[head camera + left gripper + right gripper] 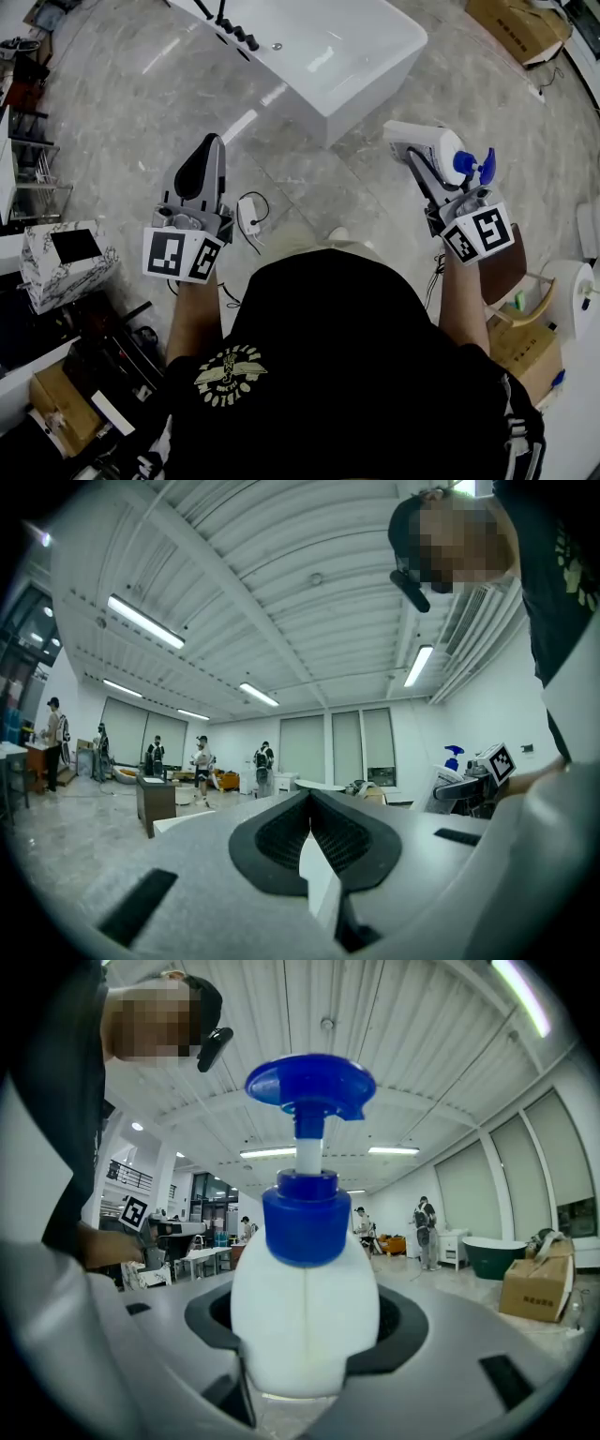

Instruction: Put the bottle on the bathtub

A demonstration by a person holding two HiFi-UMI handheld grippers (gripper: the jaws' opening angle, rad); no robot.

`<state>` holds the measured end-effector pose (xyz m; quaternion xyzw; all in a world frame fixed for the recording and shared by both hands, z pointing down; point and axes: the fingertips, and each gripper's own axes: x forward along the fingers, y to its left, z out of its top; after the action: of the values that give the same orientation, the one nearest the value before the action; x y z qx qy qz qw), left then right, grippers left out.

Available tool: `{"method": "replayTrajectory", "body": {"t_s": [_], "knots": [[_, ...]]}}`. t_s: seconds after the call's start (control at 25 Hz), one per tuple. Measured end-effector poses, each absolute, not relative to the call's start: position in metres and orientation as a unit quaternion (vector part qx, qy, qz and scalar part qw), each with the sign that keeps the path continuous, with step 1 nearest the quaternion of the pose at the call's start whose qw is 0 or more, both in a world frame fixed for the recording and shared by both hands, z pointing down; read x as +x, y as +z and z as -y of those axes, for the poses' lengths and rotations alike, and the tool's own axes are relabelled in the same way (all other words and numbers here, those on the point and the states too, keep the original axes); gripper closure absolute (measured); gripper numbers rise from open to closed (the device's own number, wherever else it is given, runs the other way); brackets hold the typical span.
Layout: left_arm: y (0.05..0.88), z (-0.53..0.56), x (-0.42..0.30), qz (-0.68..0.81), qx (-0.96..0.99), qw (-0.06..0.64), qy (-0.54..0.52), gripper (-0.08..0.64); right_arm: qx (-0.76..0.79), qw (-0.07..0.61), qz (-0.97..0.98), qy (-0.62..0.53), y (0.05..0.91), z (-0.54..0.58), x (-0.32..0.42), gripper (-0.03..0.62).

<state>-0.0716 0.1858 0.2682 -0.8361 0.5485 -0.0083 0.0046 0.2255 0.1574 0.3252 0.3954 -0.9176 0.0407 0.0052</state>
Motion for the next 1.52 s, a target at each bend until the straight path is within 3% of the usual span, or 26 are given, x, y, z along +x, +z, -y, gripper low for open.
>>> {"method": "replayTrajectory", "body": {"t_s": [0.48, 1.52], "knots": [[0.282, -0.146, -0.078, -0.529, -0.848, -0.007, -0.014, 0.552, 0.411, 0.010, 0.910, 0.053, 0.343, -0.128, 0.222, 0.328], [0.293, 0.036, -0.155, -0.473, -0.880, -0.030, 0.005, 0.552, 0.446, 0.030, 0.894, 0.035, 0.329, 0.012, 0.127, 0.328]]}}
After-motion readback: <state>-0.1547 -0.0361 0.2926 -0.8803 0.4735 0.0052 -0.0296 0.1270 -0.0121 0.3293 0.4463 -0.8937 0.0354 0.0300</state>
